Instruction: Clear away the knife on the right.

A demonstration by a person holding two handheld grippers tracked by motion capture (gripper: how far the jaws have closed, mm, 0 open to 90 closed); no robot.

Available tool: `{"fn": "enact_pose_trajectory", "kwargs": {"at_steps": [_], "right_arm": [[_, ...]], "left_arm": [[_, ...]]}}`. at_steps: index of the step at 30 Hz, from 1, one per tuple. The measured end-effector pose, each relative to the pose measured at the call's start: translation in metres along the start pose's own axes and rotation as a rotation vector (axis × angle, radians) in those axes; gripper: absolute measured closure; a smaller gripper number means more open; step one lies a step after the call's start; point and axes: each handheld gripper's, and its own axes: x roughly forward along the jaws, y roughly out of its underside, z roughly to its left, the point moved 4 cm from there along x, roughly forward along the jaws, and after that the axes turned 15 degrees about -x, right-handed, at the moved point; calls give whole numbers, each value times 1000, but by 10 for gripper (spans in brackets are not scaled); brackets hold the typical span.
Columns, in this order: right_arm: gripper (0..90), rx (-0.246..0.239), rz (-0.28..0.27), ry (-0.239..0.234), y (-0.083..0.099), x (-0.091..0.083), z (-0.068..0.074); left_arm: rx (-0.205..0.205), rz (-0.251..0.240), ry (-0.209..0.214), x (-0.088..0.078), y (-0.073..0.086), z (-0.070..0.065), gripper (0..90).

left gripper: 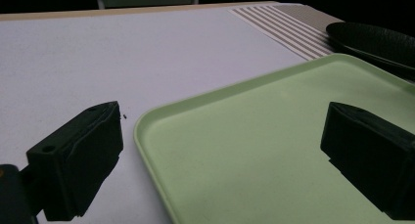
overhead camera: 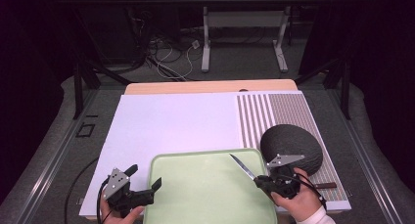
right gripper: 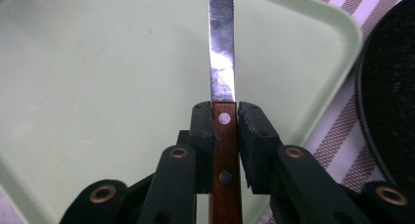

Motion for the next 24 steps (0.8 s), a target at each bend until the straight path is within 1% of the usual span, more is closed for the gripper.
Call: {"fn": "enact_pose_trajectory", "kwargs": {"at_steps": [1, 2, 3, 4, 7, 8, 9, 10, 11, 13, 14, 15, 16, 17, 18, 19, 20, 21, 24], "right_arm": [[768, 10, 13, -11, 1, 1, 2], [768, -4, 11, -8, 1, 3, 2], [769, 4, 18, -21, 2, 4, 3], [769, 2, 19, -26, 2, 6, 4], [769, 10, 34, -27, 4, 8, 5], [768, 17, 50, -48, 5, 10, 7], [768, 13, 37, -50, 5, 12, 8], [768, 20, 51, -59, 6, 13, 9], [768, 20, 51, -59, 6, 13, 9], [768, 17, 63, -66, 8, 19, 10], [768, 24, 68, -73, 8, 20, 11], [768, 34, 55, -74, 9, 23, 12], [768, 34, 55, -74, 9, 23, 12], [769, 12, 67, -67, 10, 24, 10], [768, 36, 72, -80, 9, 25, 13], [768, 37, 82, -83, 9, 26, 13], [768, 25, 82, -80, 11, 27, 12], [768, 31, 83, -89, 11, 29, 12], [768, 40, 90, -91, 12, 32, 12]], "left_arm": [[0, -1, 0, 0, 0, 0, 22], [0, 0, 1, 0, 0, 0, 22], [0, 0, 0, 0, 0, 0, 22], [-1, 0, 1, 0, 0, 0, 23], [-1, -1, 1, 0, 0, 0, 22], [-9, -2, 4, 0, 0, 0, 22], [-9, -2, 3, 0, 0, 0, 22], [-8, -2, 4, 0, 0, 0, 22], [-8, -2, 4, 0, 0, 0, 22], [-3, -3, 2, 0, 0, 0, 22], [-8, -1, 4, 0, 0, 0, 22], [-8, -1, 4, 0, 0, 0, 22], [-8, -1, 4, 0, 0, 0, 22], [-9, -2, 4, 0, 0, 0, 22], [-9, -1, 4, 0, 0, 0, 22], [-9, -1, 5, 0, 0, 0, 22], [-9, 0, 4, 0, 0, 0, 22], [-9, 0, 4, 0, 0, 0, 22], [-3, -1, 2, 0, 0, 1, 22]]}}
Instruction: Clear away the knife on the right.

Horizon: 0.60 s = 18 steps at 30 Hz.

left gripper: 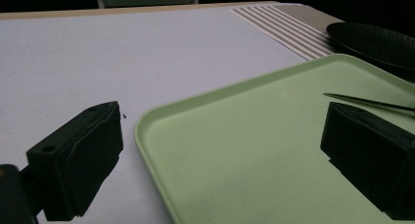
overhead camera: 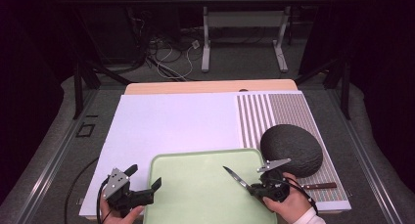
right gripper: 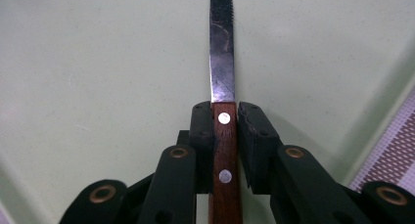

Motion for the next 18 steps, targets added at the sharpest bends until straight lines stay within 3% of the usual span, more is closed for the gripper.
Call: {"fn": "enact_pose_trajectory", "kwargs": {"at_steps": [1, 3, 4, 5, 6, 9, 13, 15, 18], "right_arm": [[768, 3, 15, -10, 0, 0, 0], [767, 16, -9, -15, 0, 2, 0], [767, 15, 18, -23, 1, 1, 0], [766, 24, -20, -24, 0, 4, 1], [767, 20, 13, -26, 1, 2, 1], [766, 15, 24, -18, 2, 3, 0], [757, 19, 11, -25, 1, 3, 1], [718, 23, -43, -28, -1, 2, 2], [721, 18, -39, -23, -3, -3, 2]], "left_arm": [[0, 0, 0, 0, 0, 0, 22], [-9, -1, 2, 0, 0, 0, 22], [-10, -1, 2, 0, 0, 0, 22], [-12, -1, 1, 0, 0, 0, 22], [-12, -1, 1, 0, 0, 0, 22], [-12, -1, 2, 0, 0, 0, 22], [-15, -2, 2, 0, 0, 1, 22], [-10, -1, 0, 0, 0, 1, 22], [-10, 2, 0, 0, 0, 1, 22]]}}
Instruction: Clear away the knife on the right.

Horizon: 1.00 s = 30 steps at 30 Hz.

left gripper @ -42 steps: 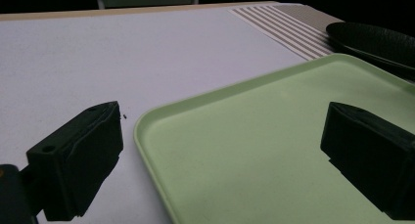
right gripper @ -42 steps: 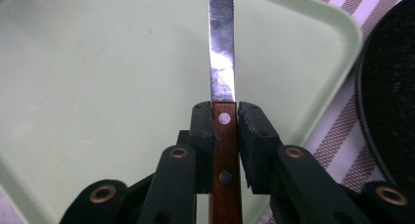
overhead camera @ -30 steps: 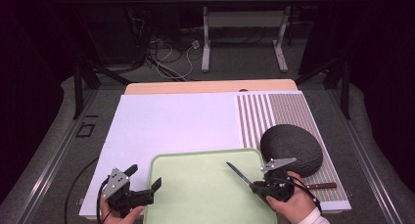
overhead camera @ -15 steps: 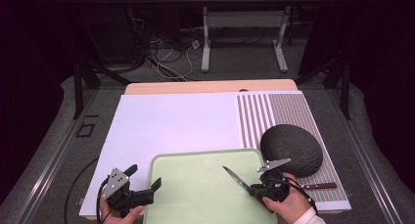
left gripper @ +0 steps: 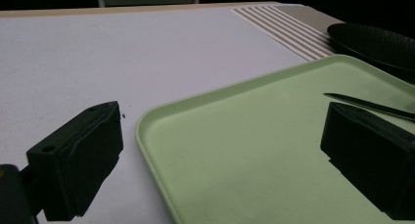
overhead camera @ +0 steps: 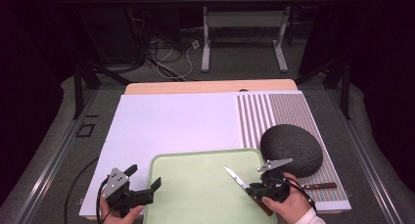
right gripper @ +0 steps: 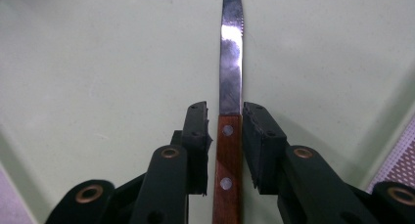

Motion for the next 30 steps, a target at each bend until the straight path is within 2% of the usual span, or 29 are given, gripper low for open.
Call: {"fn": "enact_pose_trajectory", "kwargs": {"at_steps": [2, 3, 4, 5, 7, 8, 10, 15, 19, 23, 25, 26, 27, 30], "right_arm": [[731, -21, -27, -8, -2, -1, 2], [756, -54, -64, -22, -3, 3, 6], [756, -54, -64, -22, -3, 3, 6], [767, -77, -38, -22, -2, 3, 7], [836, -116, -44, -26, -2, 8, 11], [836, -116, -44, -26, -2, 8, 11], [891, -123, -32, -37, -2, 12, 15], [899, -138, -12, -35, -1, 16, 16], [900, -122, -19, -45, -2, 18, 15], [900, -117, -9, -25, -1, 18, 12], [900, -112, -24, -28, -1, 19, 11], [900, -109, -3, -26, 0, 18, 10], [900, -106, -21, -24, 0, 19, 10], [900, -110, -10, -21, 0, 17, 8]], "left_arm": [[-5, -1, 3, 0, 0, 0, 22], [-5, -1, 2, 0, 0, 0, 23], [-5, 0, 2, 0, 0, 0, 23], [-4, 0, 2, 0, 0, -1, 23], [-5, -1, 3, 0, 0, -1, 23], [-5, -1, 3, 0, 0, -1, 23], [0, -1, 1, 0, 0, 0, 22], [-4, -1, 4, 0, 0, -1, 22], [-4, -1, 5, 0, 0, -1, 22], [-4, -2, 5, 0, 0, -1, 23], [-3, -2, 4, 0, 0, 0, 22], [-3, -1, 4, 0, 0, -1, 22], [-3, -1, 4, 0, 0, -1, 22], [-2, -2, 4, 0, 0, -1, 22]]}}
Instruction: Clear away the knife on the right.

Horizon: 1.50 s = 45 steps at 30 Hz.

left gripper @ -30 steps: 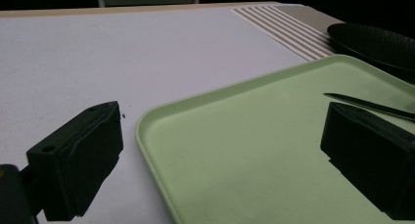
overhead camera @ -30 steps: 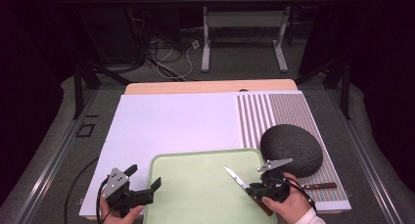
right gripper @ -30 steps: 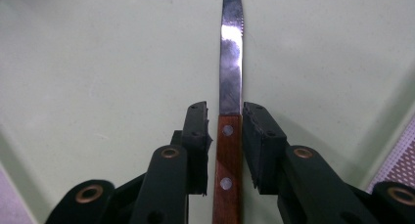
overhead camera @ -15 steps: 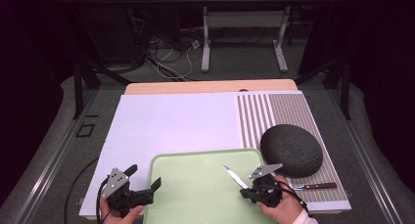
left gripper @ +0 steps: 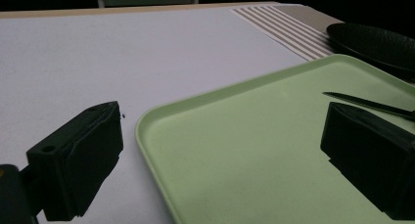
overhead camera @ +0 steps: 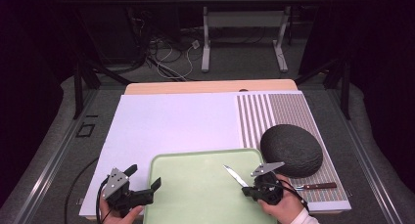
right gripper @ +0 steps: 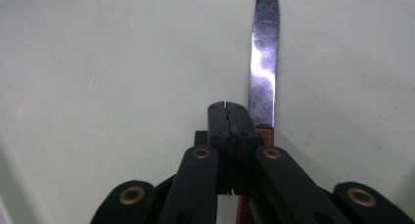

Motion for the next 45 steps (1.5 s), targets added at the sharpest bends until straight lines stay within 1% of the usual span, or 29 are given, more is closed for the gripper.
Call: {"fn": "enact_pose_trajectory", "kwargs": {"at_steps": [2, 4, 6, 8, 9, 10, 12, 13, 14, 15, 16, 21, 22, 24, 25, 26, 27, 28, 29, 31, 33, 34, 37, 38, 39, 40, 42, 43, 45], "right_arm": [[900, 7, -7, 0, 1, 0, -1], [900, 14, 1, 7, 1, 0, -4], [900, 8, 12, 14, 2, -1, -6], [900, 28, -8, 16, 2, -2, -7], [900, 31, -8, 24, 2, -2, -9], [900, 30, -2, 17, 3, -3, -10], [900, 44, -5, 28, 4, -4, -13], [900, 50, -27, 37, 5, -3, -14], [900, 47, 1, 43, 6, -5, -16], [900, 46, 10, 39, 7, -6, -17], [900, 57, 1, 50, 8, -7, -19], [900, 76, 9, 61, 10, -10, -24], [900, 90, 7, 59, 10, -11, -24], [900, 89, -5, 67, 12, -11, -27], [900, 93, 22, 59, 12, -13, -28], [900, 98, 5, 70, 13, -13, -29], [900, 98, 13, 70, 13, -14, -30], [900, 108, -1, 68, 13, -13, -30], [900, 108, 12, 78, 15, -15, -32], [900, 118, 6, 72, 15, -15, -32], [900, 115, 20, 73, 15, -16, -33], [900, 123, -12, 73, 15, -14, -33], [900, 119, 23, 74, 16, -16, -34], [900, 116, 25, 72, 16, -16, -34], [900, 123, -12, 73, 15, -14, -33], [899, 116, -6, 81, 15, -15, -34], [886, 116, 4, 72, 15, -16, -33], [864, 104, -27, 64, 13, -17, -31], [855, 99, -19, 66, 13, -18, -30]], "left_arm": [[0, 0, 0, 0, 0, 0, 22], [2, 0, 0, 0, 0, 0, 22], [8, -1, -4, 0, 0, 1, 22], [6, 0, -4, 0, 0, 1, 22], [6, -1, -4, -1, 0, 1, 22], [0, -1, -3, 0, 0, 1, 22], [-1, -1, -2, -1, 0, 1, 22], [-1, -1, -2, -1, 0, 1, 22], [-1, -1, -2, -1, 0, 1, 22], [0, -1, -2, -1, 0, 1, 22], [-1, -1, -2, -1, 0, 1, 22], [0, -1, -2, -1, 0, 1, 22], [-1, -1, -2, -1, 0, 1, 22], [-1, -1, -2, -1, 0, 1, 22], [0, -1, -2, -1, 0, 1, 23], [-1, -1, -2, -1, 0, 1, 22], [0, -1, -2, -1, 0, 1, 22], [0, 0, -2, -1, 0, 1, 22], [0, 0, -2, -1, 0, 1, 22], [1, 0, -2, -1, 0, 1, 22], [2, 0, -2, -1, 0, 1, 22], [2, 0, -1, -1, 0, 1, 22], [1, 0, -2, -1, 0, 1, 22], [1, 0, -2, -1, 0, 1, 23], [1, 0, -2, -1, 0, 1, 22], [1, 1, -2, -1, 0, 1, 23], [-1, 2, -2, -1, 0, 1, 23], [-1, 3, -2, -1, 0, 1, 26], [5, 5, -5, -1, 0, 1, 27]]}}
